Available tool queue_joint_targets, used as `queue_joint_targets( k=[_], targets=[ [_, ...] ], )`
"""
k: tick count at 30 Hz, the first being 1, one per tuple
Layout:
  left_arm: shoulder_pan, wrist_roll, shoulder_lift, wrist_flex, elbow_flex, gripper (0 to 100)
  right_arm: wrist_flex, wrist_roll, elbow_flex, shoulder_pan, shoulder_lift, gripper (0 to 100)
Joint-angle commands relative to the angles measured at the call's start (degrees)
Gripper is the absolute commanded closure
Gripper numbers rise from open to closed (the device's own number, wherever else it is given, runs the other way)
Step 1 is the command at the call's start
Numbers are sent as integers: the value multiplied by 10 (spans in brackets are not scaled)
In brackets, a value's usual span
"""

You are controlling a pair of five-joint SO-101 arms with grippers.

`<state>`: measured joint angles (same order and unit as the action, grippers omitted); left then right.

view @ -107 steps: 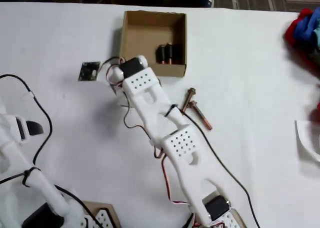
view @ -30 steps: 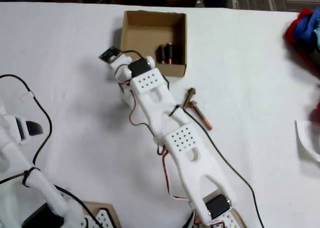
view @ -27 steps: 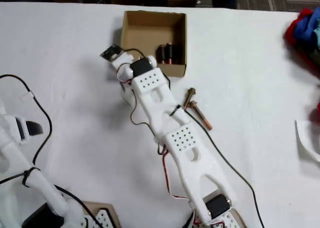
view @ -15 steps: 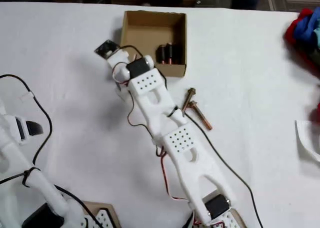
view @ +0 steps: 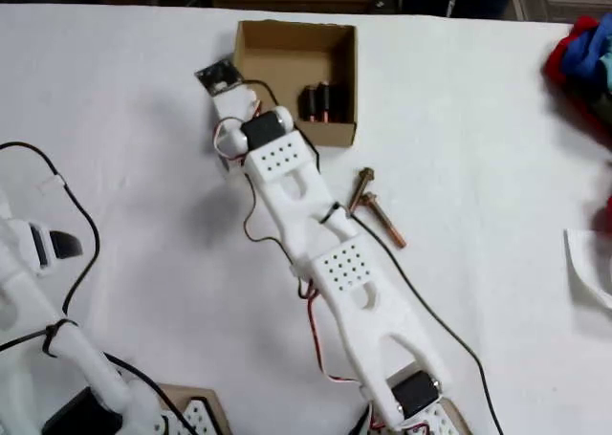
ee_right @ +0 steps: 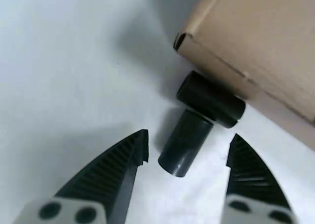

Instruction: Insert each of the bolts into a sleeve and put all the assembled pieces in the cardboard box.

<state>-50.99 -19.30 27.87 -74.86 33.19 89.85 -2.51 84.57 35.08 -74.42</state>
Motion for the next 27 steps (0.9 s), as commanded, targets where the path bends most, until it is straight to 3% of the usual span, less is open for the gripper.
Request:
queue_joint_targets(
  k=[1,11,16,20,27],
  targets=[
    [-3,-3,7,2,-8,688,-15,6,-33,2,6,814],
    [-2,-3,7,2,-9,688,-25,2,-40,1,11,986],
    [-2,-3,7,2,-9,688,12,1,-33,-5,16,978],
    [-1,-2,7,2,-7,688,114,1,23,-25,41,978],
    [-1,-2,7,-2,-6,688,118,1,-48,-63,149,978]
  ],
)
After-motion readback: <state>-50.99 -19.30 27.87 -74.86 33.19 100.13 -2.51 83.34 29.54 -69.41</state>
